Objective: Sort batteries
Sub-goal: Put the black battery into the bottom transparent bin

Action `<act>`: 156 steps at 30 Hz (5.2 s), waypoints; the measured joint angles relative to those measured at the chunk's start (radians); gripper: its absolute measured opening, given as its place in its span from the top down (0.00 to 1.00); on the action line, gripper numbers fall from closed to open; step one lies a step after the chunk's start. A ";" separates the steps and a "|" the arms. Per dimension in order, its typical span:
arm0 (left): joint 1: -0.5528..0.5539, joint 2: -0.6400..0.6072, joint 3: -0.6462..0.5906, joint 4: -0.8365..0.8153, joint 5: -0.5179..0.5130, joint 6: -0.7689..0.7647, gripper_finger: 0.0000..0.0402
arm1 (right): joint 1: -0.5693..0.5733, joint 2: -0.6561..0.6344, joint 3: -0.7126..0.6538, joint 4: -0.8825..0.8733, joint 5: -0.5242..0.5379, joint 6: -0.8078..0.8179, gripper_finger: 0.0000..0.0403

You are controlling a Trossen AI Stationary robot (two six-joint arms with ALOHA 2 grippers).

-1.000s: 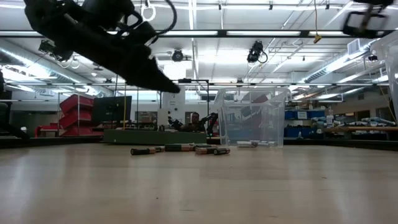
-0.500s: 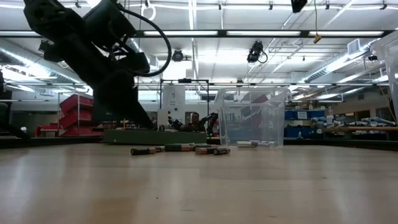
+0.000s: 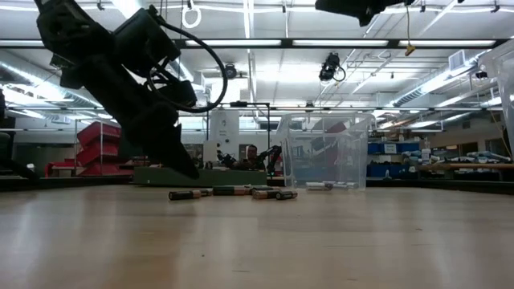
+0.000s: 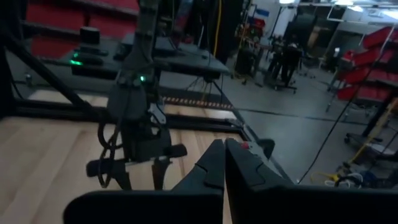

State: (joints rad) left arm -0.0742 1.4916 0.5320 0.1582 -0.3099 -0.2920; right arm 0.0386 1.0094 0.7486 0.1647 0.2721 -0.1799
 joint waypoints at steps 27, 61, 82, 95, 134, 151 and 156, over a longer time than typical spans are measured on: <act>-0.001 0.132 0.001 0.090 -0.003 -0.023 0.40 | -0.010 0.045 0.000 0.044 -0.001 0.004 1.00; 0.000 0.134 -0.100 0.285 0.009 0.183 0.97 | 0.003 0.045 0.000 0.042 -0.005 0.026 0.99; -0.006 -0.024 -0.098 0.792 0.062 0.486 0.97 | 0.028 0.296 0.000 0.333 -0.082 -0.031 0.97; -0.003 -0.023 -0.094 1.196 0.165 0.686 0.97 | 0.032 0.487 0.000 0.762 -0.265 -0.156 0.75; -0.005 0.052 0.009 1.206 0.210 0.735 0.87 | 0.011 0.593 0.000 0.948 -0.291 -0.180 0.96; -0.012 0.053 -0.045 1.142 -0.042 0.725 0.54 | 0.046 0.315 0.001 0.485 -0.157 -0.074 0.97; -0.013 0.053 -0.081 1.144 -0.099 0.725 0.54 | 0.065 0.042 0.002 -0.029 -0.195 0.097 0.97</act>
State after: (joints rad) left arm -0.0875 1.5448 0.4513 1.3026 -0.4094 0.4332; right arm 0.1039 1.0517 0.7506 0.1357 0.0769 -0.0827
